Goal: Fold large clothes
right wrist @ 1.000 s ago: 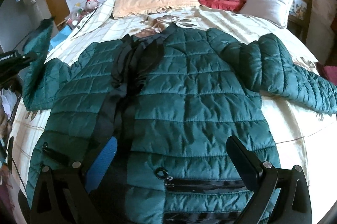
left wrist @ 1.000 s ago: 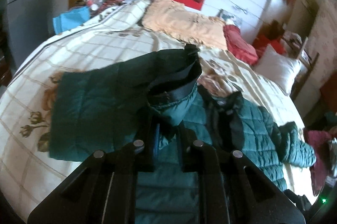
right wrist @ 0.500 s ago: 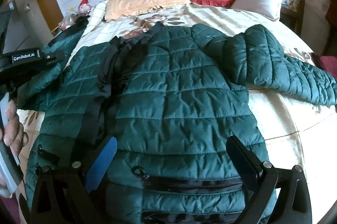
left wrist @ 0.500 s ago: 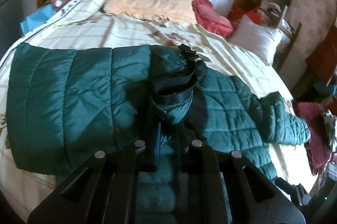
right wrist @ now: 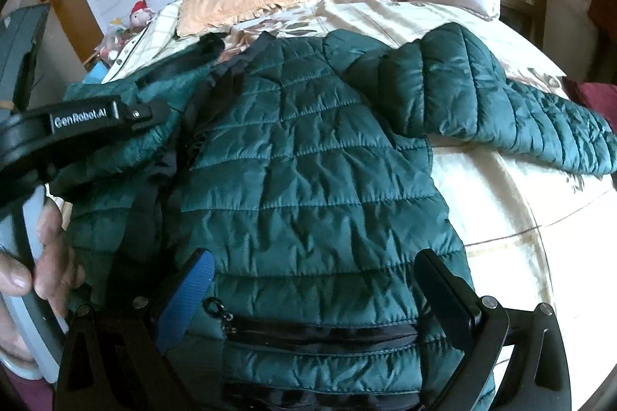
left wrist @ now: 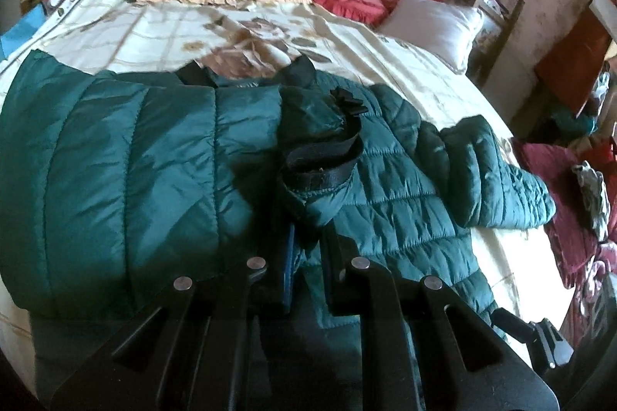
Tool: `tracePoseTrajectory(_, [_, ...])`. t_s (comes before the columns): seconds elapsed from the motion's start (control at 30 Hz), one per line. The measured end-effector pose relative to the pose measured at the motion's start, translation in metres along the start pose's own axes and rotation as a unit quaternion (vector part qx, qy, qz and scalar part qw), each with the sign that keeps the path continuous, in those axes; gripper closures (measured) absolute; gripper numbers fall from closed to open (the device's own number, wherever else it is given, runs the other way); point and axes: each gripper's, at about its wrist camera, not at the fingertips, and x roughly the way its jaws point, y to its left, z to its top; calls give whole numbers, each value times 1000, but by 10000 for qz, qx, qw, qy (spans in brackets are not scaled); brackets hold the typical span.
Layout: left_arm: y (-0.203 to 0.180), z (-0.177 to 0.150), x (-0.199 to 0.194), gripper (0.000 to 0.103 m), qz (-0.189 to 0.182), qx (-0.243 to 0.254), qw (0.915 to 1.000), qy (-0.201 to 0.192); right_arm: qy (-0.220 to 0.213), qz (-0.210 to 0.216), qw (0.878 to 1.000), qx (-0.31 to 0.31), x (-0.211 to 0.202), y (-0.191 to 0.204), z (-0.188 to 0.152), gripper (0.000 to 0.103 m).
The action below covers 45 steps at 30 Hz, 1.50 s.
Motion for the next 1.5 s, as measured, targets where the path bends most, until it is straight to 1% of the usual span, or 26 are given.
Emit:
tracePoseTrajectory(0.17, [-2,-3,10,92,-368,-93,9990,217,11,-43,9999,90,-2,-9,0,0])
tracePoseTrajectory(0.27, [-1,-5,11,90,-629,-214,9975,238,16,-56,9999,146,-4,-13,0,0])
tracePoseTrajectory(0.3, [0,-6,11,84,-740,-291,9965,255,16,-65,9999,153,-5,-14,1,0])
tracePoseTrajectory(0.33, [0,-6,10,73,-794,-311,9960,280,13,-68,9998,160,-6,-14,1,0])
tracePoseTrajectory(0.37, [-1,-6,8,65,-846,-316,9955,290,14,-64,9998,167,-6,-15,1,0])
tracePoseTrajectory(0.4, [-1,-6,4,49,-871,-302,9954,241,17,-59,9998,177,-6,-14,1,0])
tracePoseTrajectory(0.43, [-1,-6,-2,44,-865,-274,9958,145,20,-60,9998,188,-7,-14,1,0])
tracePoseTrajectory(0.47, [-1,-6,-8,42,-854,-251,9960,65,22,-60,9998,190,-7,-13,1,0])
tracePoseTrajectory(0.57, [5,-3,-27,42,-799,-188,9966,-4,29,-40,9998,174,-7,-11,3,0])
tracePoseTrajectory(0.63, [15,-1,-44,42,-646,-151,9978,-38,36,36,9998,202,-7,-7,7,0])
tracePoseTrajectory(0.7, [31,0,-61,42,-442,-117,9988,-167,-25,144,9997,187,-8,-2,15,0])
tracePoseTrajectory(0.8, [63,-3,-83,41,148,-83,9993,-348,-196,270,9994,125,-5,10,33,0])
tracePoseTrajectory(0.87, [88,-6,-94,42,461,-170,9978,-440,-174,350,9992,115,5,18,47,0])
tracePoseTrajectory(0.97, [132,-14,-108,42,910,-446,9936,-499,-21,390,9992,116,28,26,67,0])
tracePoseTrajectory(1.07, [170,-22,-116,42,1137,-821,9888,-505,172,322,9992,133,58,33,86,0])
tracePoseTrajectory(1.17, [197,-30,-122,42,1292,-1121,9838,-537,380,474,9979,206,83,38,97,1])
tracePoseTrajectory(1.23, [212,-34,-125,42,1362,-1304,9805,-547,424,534,9975,192,94,44,101,15])
tracePoseTrajectory(1.27, [218,-35,-126,42,1372,-1393,9792,-542,423,617,9971,108,98,49,102,38])
tracePoseTrajectory(1.3, [221,-36,-126,42,1377,-1467,9781,-537,382,609,9974,12,98,52,104,54])
tracePoseTrajectory(1.33, [227,-36,-126,42,1381,-1557,9766,-534,308,597,9977,-71,96,56,105,61])
tracePoseTrajectory(1.37, [229,-35,-126,42,1383,-1622,9756,-530,198,523,9982,-215,92,61,107,74])
tracePoseTrajectory(1.4, [232,-35,-126,42,1375,-1688,9745,-535,77,449,9983,-352,86,65,109,83])
tracePoseTrajectory(1.43, [234,-34,-125,42,1353,-1742,9738,-553,-52,398,9981,-457,79,67,110,85])
tracePoseTrajectory(1.5, [232,-32,-123,42,1315,-1809,9728,-607,-441,261,9966,-649,58,70,118,88])
